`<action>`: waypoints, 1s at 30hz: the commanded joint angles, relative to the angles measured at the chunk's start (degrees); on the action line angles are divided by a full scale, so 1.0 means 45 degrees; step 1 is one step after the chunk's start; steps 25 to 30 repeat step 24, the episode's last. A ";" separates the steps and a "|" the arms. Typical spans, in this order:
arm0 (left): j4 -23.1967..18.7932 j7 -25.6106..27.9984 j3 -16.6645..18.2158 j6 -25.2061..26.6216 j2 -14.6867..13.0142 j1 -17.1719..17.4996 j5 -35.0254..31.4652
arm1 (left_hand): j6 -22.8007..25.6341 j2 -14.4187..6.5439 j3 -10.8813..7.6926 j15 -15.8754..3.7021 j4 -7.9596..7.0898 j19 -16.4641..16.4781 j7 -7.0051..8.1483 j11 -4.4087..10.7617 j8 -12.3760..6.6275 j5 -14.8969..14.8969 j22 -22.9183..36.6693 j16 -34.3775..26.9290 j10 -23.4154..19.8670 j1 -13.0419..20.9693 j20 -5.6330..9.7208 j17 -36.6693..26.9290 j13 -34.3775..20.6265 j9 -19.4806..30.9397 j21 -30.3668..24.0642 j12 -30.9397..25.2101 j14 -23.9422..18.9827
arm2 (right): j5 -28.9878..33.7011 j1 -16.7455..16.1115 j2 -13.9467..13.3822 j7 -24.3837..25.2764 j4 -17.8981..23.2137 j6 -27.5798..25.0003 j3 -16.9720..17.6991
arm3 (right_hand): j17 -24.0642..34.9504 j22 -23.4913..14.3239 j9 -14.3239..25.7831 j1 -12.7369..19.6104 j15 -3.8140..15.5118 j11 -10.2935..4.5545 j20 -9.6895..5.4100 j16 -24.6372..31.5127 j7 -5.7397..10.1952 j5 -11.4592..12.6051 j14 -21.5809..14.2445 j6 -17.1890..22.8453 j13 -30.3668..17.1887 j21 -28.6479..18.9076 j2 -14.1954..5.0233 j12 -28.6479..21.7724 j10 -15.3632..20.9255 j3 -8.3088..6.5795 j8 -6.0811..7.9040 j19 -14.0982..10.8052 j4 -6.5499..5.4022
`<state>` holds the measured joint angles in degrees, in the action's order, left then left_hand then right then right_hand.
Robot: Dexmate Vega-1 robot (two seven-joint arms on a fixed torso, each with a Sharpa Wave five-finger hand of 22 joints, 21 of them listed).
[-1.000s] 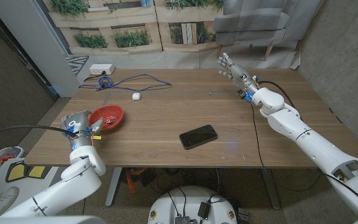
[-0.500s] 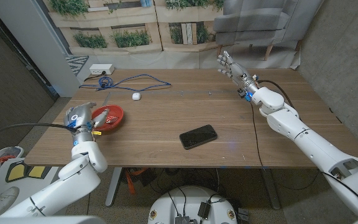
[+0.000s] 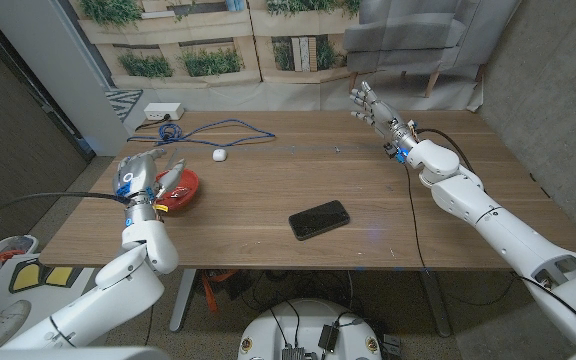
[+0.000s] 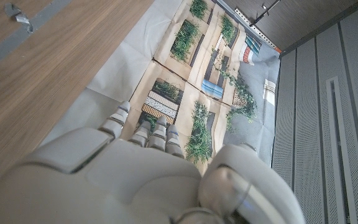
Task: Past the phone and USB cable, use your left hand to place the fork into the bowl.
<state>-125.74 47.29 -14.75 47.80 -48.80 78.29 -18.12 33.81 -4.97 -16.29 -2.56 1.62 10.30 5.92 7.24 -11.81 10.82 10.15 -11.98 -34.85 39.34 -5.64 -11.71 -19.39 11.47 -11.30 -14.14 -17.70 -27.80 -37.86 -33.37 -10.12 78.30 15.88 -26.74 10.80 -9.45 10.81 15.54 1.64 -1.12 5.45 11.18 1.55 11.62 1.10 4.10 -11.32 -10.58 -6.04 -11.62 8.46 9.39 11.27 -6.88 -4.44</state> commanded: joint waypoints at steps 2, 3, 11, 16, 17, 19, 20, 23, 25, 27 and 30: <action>0.0274 -0.0178 -0.0107 -0.1361 0.0085 -0.0413 -0.0722 | 0.0010 -0.0093 -0.0116 -0.0663 -0.0058 0.0090 -0.0127 -0.0132 0.0068 0.0003 0.0037 0.0017 -0.0053 -0.0009 -0.0032 0.0000 0.0033 -0.0005 -0.0065 0.0102 -0.0068 | 0.0106 -0.0101 -0.0053 0.0177 0.0195 -0.0065 0.0013 | 0.0060 -0.0064 0.0012 -0.0096 0.0301 0.0038 0.0083 0.0007 -0.0016 -0.0005 0.0091 -0.0052 -0.0067 -0.0001 0.0047 0.0015 0.0030 0.0078 -0.0018 -0.0031 -0.0082; 0.0294 -0.0156 -0.0009 -0.1636 0.0126 -0.0382 -0.0662 | 0.0019 -0.0130 -0.0145 -0.0668 -0.0045 0.0101 -0.0124 -0.0119 0.0063 0.0010 0.0037 0.0017 -0.0081 0.0006 -0.0025 0.0006 0.0044 -0.0005 -0.0068 0.0096 -0.0080 | 0.0090 -0.0121 -0.0037 0.0209 0.0205 -0.0063 0.0026 | 0.0060 -0.0064 0.0012 -0.0106 0.0303 0.0047 0.0086 0.0008 -0.0015 -0.0004 0.0092 -0.0052 -0.0067 -0.0001 0.0051 0.0015 0.0032 0.0083 -0.0018 -0.0026 -0.0087; 0.0186 -0.0304 0.0187 -0.2967 -0.0062 -0.0370 -0.1035 | -0.0088 -0.0298 -0.0286 -0.0562 0.0023 0.0112 -0.0199 -0.0169 0.0090 0.0024 0.0038 0.0058 -0.0028 0.0003 -0.0107 0.0045 0.0130 0.0000 -0.0067 0.0150 -0.0062 | 0.0206 -0.0209 0.0108 0.0438 0.0149 0.0182 0.0025 | 0.0054 -0.0064 0.0011 -0.0154 0.0346 0.0054 0.0093 0.0007 -0.0028 0.0008 0.0103 -0.0042 -0.0066 -0.0004 0.0067 0.0015 0.0028 0.0106 -0.0013 -0.0018 -0.0109; 0.0156 -0.0508 0.0198 -0.3372 0.0051 -0.0388 -0.1206 | -0.0037 -0.0293 -0.0295 -0.0606 0.0041 0.0130 -0.0164 -0.0138 0.0067 0.0021 0.0038 0.0053 -0.0081 -0.0018 -0.0058 0.0054 0.0150 0.0000 -0.0072 0.0136 -0.0093 | 0.0257 -0.0148 0.0174 0.0431 0.0093 0.0253 -0.0013 | 0.0048 -0.0064 0.0010 -0.0167 0.0358 0.0044 0.0091 0.0009 -0.0029 0.0019 0.0100 -0.0042 -0.0066 -0.0009 0.0060 0.0013 0.0030 0.0108 -0.0012 -0.0018 -0.0116; 0.0160 -0.0539 0.0216 -0.3385 0.0084 -0.0378 -0.1244 | -0.0084 -0.0292 -0.0298 -0.0556 0.0046 0.0120 -0.0198 -0.0182 0.0085 0.0019 0.0038 0.0062 -0.0038 -0.0031 -0.0103 0.0057 0.0159 0.0000 -0.0067 0.0157 -0.0079 | 0.0255 -0.0148 0.0174 0.0429 0.0093 0.0252 -0.0013 | 0.0046 -0.0064 0.0010 -0.0168 0.0357 0.0041 0.0084 0.0011 -0.0026 0.0022 0.0095 -0.0045 -0.0066 -0.0010 0.0056 0.0013 0.0030 0.0107 -0.0013 -0.0018 -0.0118; 0.0136 -0.0625 0.0123 -0.3387 0.0146 -0.0403 -0.1386 | -0.0087 -0.0298 -0.0303 -0.0541 0.0048 0.0140 -0.0200 -0.0196 0.0085 0.0018 0.0038 0.0063 -0.0035 -0.0042 -0.0110 0.0059 0.0167 0.0000 -0.0074 0.0160 -0.0080 | 0.0258 -0.0081 0.0147 0.0357 0.0066 0.0235 -0.0017 | 0.0044 -0.0064 0.0009 -0.0169 0.0362 0.0047 0.0080 0.0009 -0.0027 0.0026 0.0100 -0.0037 -0.0066 -0.0012 0.0051 0.0011 0.0034 0.0105 -0.0009 -0.0021 -0.0119; 0.0141 -0.0617 0.0081 -0.3376 0.0210 -0.0417 -0.1465 | -0.0101 -0.0301 -0.0306 -0.0546 0.0050 0.0156 -0.0207 -0.0190 0.0090 0.0017 0.0038 0.0065 -0.0064 -0.0049 -0.0105 0.0060 0.0172 0.0000 -0.0080 0.0150 -0.0079 | 0.0234 -0.0049 0.0140 0.0291 0.0013 0.0256 -0.0013 | 0.0042 -0.0064 0.0009 -0.0170 0.0361 0.0036 0.0072 0.0009 -0.0030 0.0029 0.0099 -0.0039 -0.0065 -0.0014 0.0047 0.0017 0.0020 0.0104 -0.0010 -0.0023 -0.0120; 0.0096 -0.0630 -0.0076 -0.3195 0.0476 -0.0476 -0.1669 | -0.0096 -0.0282 -0.0307 -0.0548 0.0067 0.0179 -0.0226 -0.0201 0.0084 0.0009 0.0040 0.0064 -0.0062 -0.0100 -0.0097 0.0067 0.0202 -0.0001 -0.0086 0.0161 -0.0102 | 0.0149 0.0011 0.0108 0.0118 -0.0084 0.0329 0.0024 | 0.0038 -0.0064 0.0009 -0.0170 0.0354 0.0045 0.0069 0.0012 -0.0023 0.0035 0.0090 -0.0035 -0.0065 -0.0014 0.0037 0.0009 0.0038 0.0100 -0.0008 -0.0019 -0.0122; 0.0109 -0.0614 -0.0135 -0.3207 0.0542 -0.0494 -0.1734 | -0.0047 -0.0273 -0.0308 -0.0581 0.0077 0.0194 -0.0185 -0.0174 0.0064 0.0007 0.0040 0.0059 -0.0096 -0.0115 -0.0057 0.0071 0.0213 -0.0002 -0.0090 0.0152 -0.0126 | 0.0154 0.0023 0.0076 0.0062 -0.0103 0.0378 0.0032 | 0.0036 -0.0064 0.0009 -0.0170 0.0354 0.0079 0.0067 0.0012 -0.0032 0.0039 0.0091 -0.0035 -0.0065 -0.0015 0.0031 0.0005 0.0049 0.0098 -0.0008 -0.0020 -0.0123; 0.0109 -0.0614 -0.0135 -0.3207 0.0542 -0.0494 -0.1734 | -0.0047 -0.0273 -0.0308 -0.0581 0.0077 0.0194 -0.0185 -0.0174 0.0064 0.0007 0.0040 0.0059 -0.0096 -0.0115 -0.0057 0.0071 0.0213 -0.0002 -0.0090 0.0152 -0.0126 | 0.0154 0.0023 0.0076 0.0062 -0.0103 0.0378 0.0032 | 0.0036 -0.0064 0.0009 -0.0170 0.0354 0.0079 0.0067 0.0012 -0.0032 0.0039 0.0091 -0.0035 -0.0065 -0.0015 0.0031 0.0005 0.0049 0.0098 -0.0008 -0.0020 -0.0123; 0.0109 -0.0614 -0.0135 -0.3207 0.0542 -0.0494 -0.1734 | -0.0047 -0.0273 -0.0308 -0.0581 0.0077 0.0194 -0.0185 -0.0174 0.0064 0.0007 0.0040 0.0059 -0.0096 -0.0115 -0.0057 0.0071 0.0213 -0.0002 -0.0090 0.0152 -0.0126 | 0.0154 0.0023 0.0076 0.0062 -0.0103 0.0378 0.0032 | 0.0036 -0.0064 0.0009 -0.0170 0.0354 0.0079 0.0067 0.0012 -0.0032 0.0039 0.0091 -0.0035 -0.0065 -0.0015 0.0031 0.0005 0.0049 0.0098 -0.0008 -0.0020 -0.0123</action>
